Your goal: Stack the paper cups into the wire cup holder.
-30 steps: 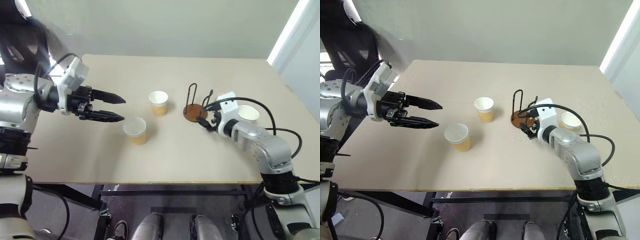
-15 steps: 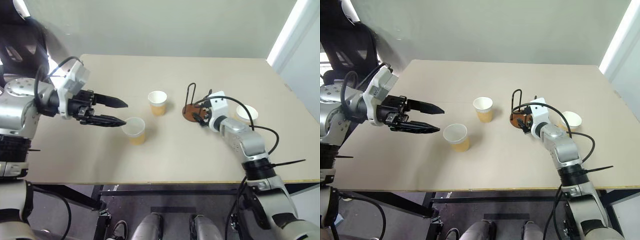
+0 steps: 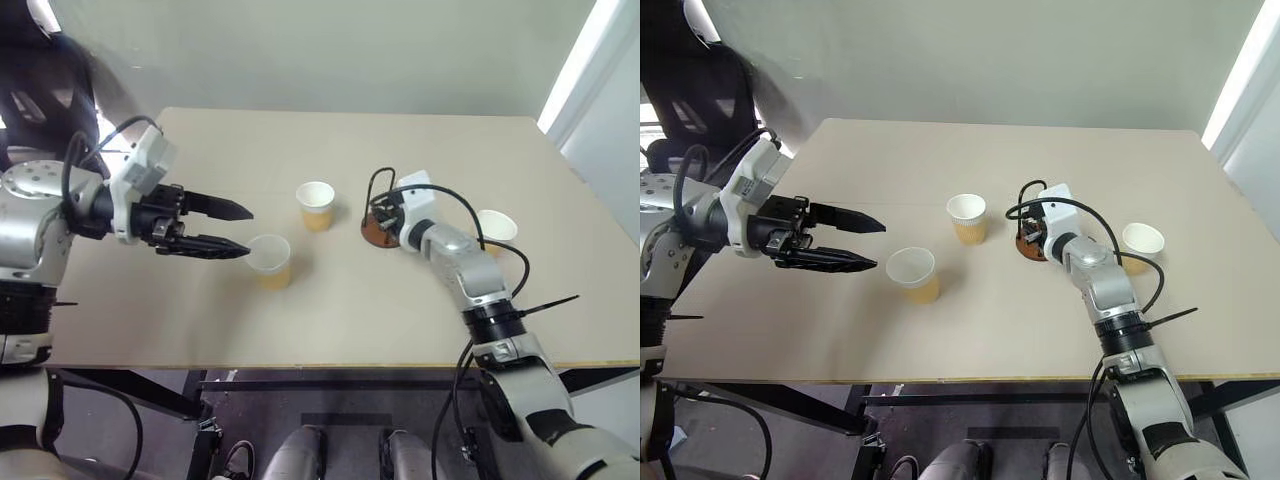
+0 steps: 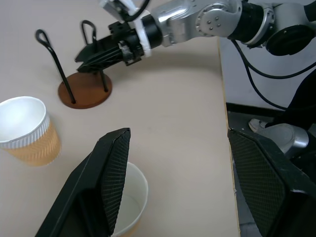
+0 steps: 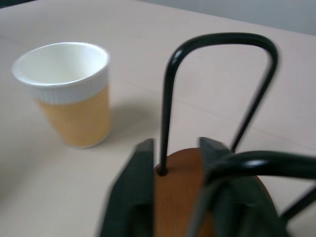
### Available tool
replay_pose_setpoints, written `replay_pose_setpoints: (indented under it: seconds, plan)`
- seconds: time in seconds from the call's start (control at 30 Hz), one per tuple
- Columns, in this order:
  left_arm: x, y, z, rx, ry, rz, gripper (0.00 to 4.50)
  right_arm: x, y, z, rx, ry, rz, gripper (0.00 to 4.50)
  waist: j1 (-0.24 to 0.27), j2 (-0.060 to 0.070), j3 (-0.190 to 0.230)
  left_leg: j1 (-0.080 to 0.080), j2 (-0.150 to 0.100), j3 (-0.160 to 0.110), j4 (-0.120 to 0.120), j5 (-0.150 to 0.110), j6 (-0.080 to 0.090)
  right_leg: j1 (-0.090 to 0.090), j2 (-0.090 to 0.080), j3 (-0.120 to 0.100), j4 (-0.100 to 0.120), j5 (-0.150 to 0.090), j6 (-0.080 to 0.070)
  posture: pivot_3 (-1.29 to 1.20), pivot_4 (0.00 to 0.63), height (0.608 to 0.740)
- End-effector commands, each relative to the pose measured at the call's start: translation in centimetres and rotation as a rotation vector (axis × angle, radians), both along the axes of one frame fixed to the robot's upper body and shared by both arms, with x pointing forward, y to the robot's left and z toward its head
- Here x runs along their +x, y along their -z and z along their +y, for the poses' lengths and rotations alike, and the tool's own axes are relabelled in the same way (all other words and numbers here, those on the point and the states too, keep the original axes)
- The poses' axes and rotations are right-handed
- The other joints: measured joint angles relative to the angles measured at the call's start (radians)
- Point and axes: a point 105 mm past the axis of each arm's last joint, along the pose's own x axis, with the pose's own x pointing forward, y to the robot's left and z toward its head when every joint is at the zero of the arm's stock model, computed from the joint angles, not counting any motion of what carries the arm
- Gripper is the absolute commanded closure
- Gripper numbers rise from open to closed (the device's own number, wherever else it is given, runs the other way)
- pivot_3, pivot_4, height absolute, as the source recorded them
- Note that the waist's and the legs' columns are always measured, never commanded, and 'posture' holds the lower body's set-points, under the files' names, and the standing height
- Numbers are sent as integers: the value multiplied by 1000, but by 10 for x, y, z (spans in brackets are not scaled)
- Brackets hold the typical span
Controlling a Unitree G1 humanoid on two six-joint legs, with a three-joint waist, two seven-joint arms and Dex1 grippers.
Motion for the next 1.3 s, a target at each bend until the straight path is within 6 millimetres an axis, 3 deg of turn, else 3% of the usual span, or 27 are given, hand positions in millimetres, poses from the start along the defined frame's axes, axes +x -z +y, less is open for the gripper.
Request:
replay_pose_setpoints:
  seconds: [0.03,0.3,0.47,0.6,1.3]
  plan:
    - [-3,-12,2,4,6,-47,1127,-26,-7,10,-30,-153,-16,4462,0,0,0,0,0,0,0,0,-1,0,0,0,0,0,0,0,150,740]
    - [2,-12,-2,15,24,-45,1127,-122,-7,28,-87,-608,43,4462,-3,-1,0,0,0,0,0,4,-9,2,0,-1,0,-1,-1,0,150,740]
    - [7,-13,-8,21,45,-46,1127,-157,-7,34,-88,-802,87,4462,-4,-1,0,1,0,-1,-1,4,-3,2,0,0,0,-2,-2,0,150,740]
    - [10,-14,-10,27,55,-49,1127,-164,-5,35,-110,-880,89,4462,-4,-1,0,2,0,-3,-1,6,-4,2,1,0,1,0,-5,0,150,740]
    - [11,-13,-7,44,52,-48,1127,-153,12,19,-268,-1084,47,4462,-5,-2,0,1,0,-5,-6,8,-4,1,1,-2,0,-1,-4,0,150,740]
